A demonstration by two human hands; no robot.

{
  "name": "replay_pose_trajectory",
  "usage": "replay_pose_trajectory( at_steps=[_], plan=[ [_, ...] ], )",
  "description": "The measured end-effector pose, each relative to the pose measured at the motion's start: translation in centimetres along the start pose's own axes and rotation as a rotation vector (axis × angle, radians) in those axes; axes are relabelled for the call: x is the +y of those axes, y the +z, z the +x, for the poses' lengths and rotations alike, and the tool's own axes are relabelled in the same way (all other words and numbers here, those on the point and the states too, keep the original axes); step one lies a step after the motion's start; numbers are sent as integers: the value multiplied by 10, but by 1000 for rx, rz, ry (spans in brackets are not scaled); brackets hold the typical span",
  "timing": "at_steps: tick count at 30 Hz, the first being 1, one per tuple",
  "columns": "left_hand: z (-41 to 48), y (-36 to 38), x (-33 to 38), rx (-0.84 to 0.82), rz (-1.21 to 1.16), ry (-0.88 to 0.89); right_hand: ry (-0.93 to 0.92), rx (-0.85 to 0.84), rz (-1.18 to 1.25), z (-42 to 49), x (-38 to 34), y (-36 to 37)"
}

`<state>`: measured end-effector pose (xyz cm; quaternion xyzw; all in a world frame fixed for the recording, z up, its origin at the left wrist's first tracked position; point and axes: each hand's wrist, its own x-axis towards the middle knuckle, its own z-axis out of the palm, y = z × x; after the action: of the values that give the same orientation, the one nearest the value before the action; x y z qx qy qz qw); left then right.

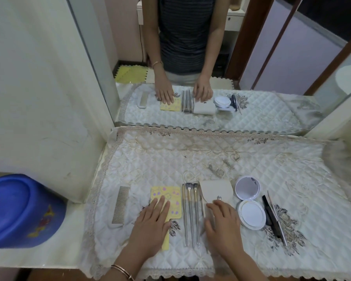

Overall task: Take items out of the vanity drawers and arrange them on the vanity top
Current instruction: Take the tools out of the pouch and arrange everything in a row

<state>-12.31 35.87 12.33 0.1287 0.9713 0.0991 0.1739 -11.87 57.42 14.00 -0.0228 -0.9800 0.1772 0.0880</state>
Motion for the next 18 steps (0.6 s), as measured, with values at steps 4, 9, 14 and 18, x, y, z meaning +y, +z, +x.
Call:
replay_pose_trajectory(
  at_steps=[4,9,14,18],
  plan=[
    [1,3,6,47,-16,-49,-11,-19,-17,0,4,1],
    [-5,5,1,152,-46,-40,-33,-19,-17,-1,9,3],
    [-12,-6,-39,430,-126,-240,-32,-1,-6,-3,9,6],
    [-12,1,-60,420,-95,-259,5,-9,-3,-3,5,8]
  ],
)
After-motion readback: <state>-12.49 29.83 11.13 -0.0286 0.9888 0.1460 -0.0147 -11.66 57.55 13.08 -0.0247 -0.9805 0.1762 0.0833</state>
